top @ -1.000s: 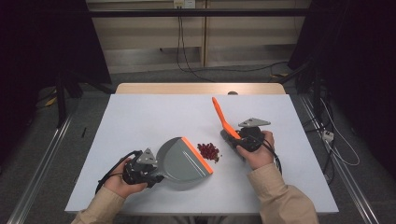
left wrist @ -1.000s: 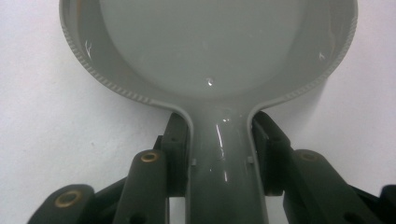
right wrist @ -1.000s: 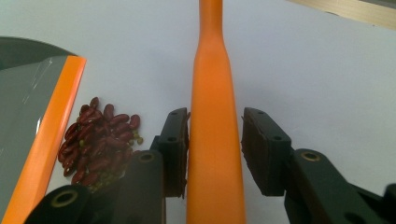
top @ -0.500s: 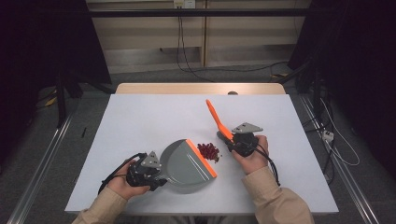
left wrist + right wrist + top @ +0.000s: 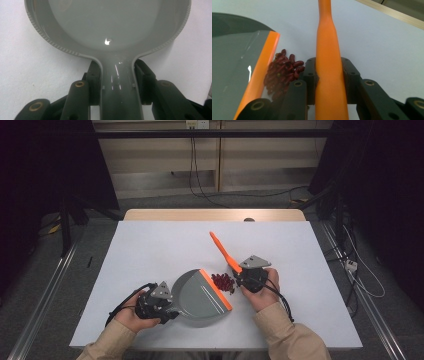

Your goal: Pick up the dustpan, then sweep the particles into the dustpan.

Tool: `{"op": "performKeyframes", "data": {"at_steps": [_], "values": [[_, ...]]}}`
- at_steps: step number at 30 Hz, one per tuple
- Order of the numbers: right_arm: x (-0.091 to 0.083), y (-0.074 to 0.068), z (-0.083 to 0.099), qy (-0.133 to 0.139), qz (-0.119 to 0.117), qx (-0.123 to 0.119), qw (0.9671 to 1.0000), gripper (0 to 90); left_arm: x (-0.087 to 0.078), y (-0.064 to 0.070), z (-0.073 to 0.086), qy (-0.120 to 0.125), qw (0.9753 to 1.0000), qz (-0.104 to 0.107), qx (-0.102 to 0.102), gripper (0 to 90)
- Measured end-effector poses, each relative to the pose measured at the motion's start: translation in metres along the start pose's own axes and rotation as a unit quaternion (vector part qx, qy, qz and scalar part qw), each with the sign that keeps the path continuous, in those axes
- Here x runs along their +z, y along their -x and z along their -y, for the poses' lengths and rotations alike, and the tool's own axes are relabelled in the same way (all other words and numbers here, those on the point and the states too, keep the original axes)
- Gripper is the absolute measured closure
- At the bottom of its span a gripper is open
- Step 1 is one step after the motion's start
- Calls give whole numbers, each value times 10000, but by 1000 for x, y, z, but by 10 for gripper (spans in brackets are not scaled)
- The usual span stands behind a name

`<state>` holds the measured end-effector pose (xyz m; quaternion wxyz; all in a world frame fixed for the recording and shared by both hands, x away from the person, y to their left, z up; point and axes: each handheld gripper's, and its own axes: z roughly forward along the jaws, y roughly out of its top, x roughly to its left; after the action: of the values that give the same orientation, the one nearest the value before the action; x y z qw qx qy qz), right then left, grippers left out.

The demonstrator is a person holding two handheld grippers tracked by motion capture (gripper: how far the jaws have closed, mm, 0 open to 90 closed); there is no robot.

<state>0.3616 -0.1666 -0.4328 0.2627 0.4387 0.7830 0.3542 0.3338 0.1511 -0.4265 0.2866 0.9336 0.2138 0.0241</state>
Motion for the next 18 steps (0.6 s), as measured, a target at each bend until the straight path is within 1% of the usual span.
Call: {"op": "performKeyframes", "data": {"at_steps": [1,4,5,6,8,9,10,11,12,13,14,15,16,17,18], "values": [[0,-1,0,12,-41,46,10000,707,1,0,0,-1,10000,9,-4,628],[0,-2,0,13,-51,65,10000,706,1,0,0,-6,10000,16,-24,628],[0,-2,0,13,-45,72,10000,706,0,-1,0,-107,9999,-33,126,628],[0,-3,0,33,-91,103,9999,706,0,-2,0,-116,9998,-34,135,628],[0,-4,-1,25,-112,101,9999,706,0,-1,-1,-88,9999,-29,98,628],[1,-6,-1,55,-175,155,9997,706,0,0,0,6,10000,-4,-24,628],[1,-7,-1,64,-188,153,9997,706,0,-1,-1,29,10000,37,-35,628],[0,-8,-1,61,-157,97,9998,706,0,-1,-1,28,10000,46,-30,628],[0,-9,-1,93,-230,133,9996,706,-1,-1,-1,43,10000,45,-55,628],[0,-10,-1,92,-241,161,9995,706,-1,-2,-1,51,9999,75,-55,628],[0,-11,-1,88,-221,132,9996,706,-3,-4,-1,-39,10000,46,54,628],[1,-12,-1,99,-252,150,9995,705,-3,-4,-1,-8,10000,63,23,628],[1,-12,-1,108,-251,174,9995,706,-3,-2,-1,28,10000,-21,-59,628],[1,-13,-1,116,-243,149,9995,705,-3,-2,-1,37,10000,-15,-64,628],[1,-13,-2,113,-283,170,9994,705,-4,-4,-1,-1,10000,59,31,628]]}}
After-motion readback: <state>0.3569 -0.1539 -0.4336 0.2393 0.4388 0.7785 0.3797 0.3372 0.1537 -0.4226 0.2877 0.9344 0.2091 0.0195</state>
